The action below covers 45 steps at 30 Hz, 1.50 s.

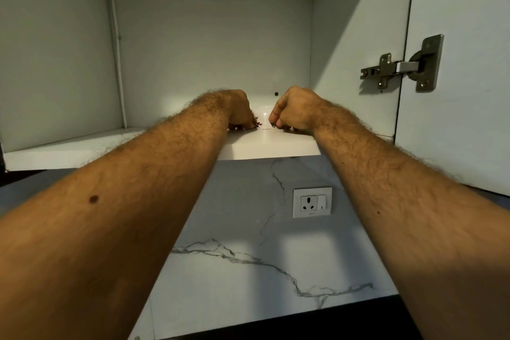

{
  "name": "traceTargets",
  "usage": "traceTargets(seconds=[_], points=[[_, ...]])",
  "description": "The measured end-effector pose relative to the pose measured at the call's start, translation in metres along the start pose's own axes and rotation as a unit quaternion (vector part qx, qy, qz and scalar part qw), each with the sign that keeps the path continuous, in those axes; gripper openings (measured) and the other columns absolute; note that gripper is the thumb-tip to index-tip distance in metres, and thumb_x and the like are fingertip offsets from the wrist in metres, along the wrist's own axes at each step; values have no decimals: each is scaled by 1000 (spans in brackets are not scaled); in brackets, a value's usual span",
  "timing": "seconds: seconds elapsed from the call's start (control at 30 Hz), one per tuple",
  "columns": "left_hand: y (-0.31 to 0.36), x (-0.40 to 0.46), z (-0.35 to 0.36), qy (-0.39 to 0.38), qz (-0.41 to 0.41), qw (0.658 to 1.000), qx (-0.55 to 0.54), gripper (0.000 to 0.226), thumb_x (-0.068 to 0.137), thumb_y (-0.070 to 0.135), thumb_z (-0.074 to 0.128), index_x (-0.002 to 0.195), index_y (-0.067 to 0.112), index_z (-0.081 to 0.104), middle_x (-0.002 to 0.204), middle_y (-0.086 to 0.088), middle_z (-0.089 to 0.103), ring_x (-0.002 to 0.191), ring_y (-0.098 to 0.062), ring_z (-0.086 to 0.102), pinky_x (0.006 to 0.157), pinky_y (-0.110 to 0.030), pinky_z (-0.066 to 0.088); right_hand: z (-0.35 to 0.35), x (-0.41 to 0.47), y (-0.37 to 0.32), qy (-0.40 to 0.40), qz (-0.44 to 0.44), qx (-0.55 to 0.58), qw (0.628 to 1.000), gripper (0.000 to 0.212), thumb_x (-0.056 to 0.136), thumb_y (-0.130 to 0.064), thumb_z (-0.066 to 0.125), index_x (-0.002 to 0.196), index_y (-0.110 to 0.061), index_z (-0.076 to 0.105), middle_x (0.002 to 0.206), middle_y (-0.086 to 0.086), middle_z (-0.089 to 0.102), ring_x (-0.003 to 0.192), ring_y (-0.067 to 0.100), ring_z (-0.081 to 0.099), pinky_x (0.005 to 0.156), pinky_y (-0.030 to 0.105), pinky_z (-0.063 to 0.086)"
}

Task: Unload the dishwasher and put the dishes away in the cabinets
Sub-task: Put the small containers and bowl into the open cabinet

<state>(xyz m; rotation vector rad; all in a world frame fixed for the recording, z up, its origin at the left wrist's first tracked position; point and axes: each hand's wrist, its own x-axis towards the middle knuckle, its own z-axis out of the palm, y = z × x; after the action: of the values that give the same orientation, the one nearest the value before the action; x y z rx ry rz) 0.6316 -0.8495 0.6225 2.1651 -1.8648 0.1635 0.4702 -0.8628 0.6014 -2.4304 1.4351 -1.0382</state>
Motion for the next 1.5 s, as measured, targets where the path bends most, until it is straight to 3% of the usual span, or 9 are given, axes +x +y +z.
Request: traceTargets(seconds=[0.2,0.4,0.57,0.73,0.83,0.97,1.2,1.37,1.5], points=[[2,-12,-2,-12,70,996,57,45,95,3,52,128,31,63,127,4,60,114,-19,60,102,-38,48,3,4,4,3,0,-38,999,21,84,-13,67,102,-17,77,109,0,71,101,18,65,93,39,55],[0,-6,1,-3,80,995,59,49,94,2,51,131,33,60,129,5,60,116,-18,59,103,-38,48,4,6,3,4,7,-66,998,29,85,-11,60,109,-16,75,114,1,70,105,19,63,96,37,53],[0,-3,3,-20,78,997,17,51,93,0,44,113,39,70,119,0,64,102,-18,64,96,-38,52,4,9,5,1,20,-88,996,26,86,-12,62,109,-12,73,110,3,70,103,20,64,94,37,54],[3,-4,2,-29,101,993,60,64,91,-6,37,124,43,63,124,0,60,97,-18,64,92,-35,53,6,10,4,-19,28,-123,992,32,86,-14,58,115,-13,69,114,2,68,104,20,63,95,37,53],[5,-8,1,-25,112,989,91,64,94,-6,35,134,40,56,133,0,55,100,-17,60,88,-30,49,6,10,4,-21,34,-133,990,33,85,-14,56,116,-14,69,116,2,68,105,20,63,96,37,53],[7,-10,1,-10,122,984,132,64,96,-3,34,142,40,47,146,0,45,123,-23,51,100,-35,42,5,9,4,-34,40,-138,989,35,88,-16,54,120,-16,68,121,1,66,110,21,60,99,39,50],[9,-16,2,-14,116,983,139,59,97,1,35,143,35,48,149,1,43,130,-23,46,106,-36,37,6,9,6,-50,38,-165,984,37,95,-22,53,130,-14,62,131,3,62,118,22,56,105,38,45],[11,-18,3,-16,86,992,91,39,94,13,46,125,27,66,125,3,64,111,-22,59,103,-39,47,3,10,7,-9,52,-173,983,35,87,-33,70,118,-16,68,117,3,67,106,22,61,95,37,52],[15,-34,5,14,89,989,120,37,88,21,52,122,23,66,124,1,63,104,-23,59,98,-41,50,-4,-1,-1,-17,59,-209,976,37,85,-39,69,115,-18,67,114,1,66,103,24,61,97,41,50]])
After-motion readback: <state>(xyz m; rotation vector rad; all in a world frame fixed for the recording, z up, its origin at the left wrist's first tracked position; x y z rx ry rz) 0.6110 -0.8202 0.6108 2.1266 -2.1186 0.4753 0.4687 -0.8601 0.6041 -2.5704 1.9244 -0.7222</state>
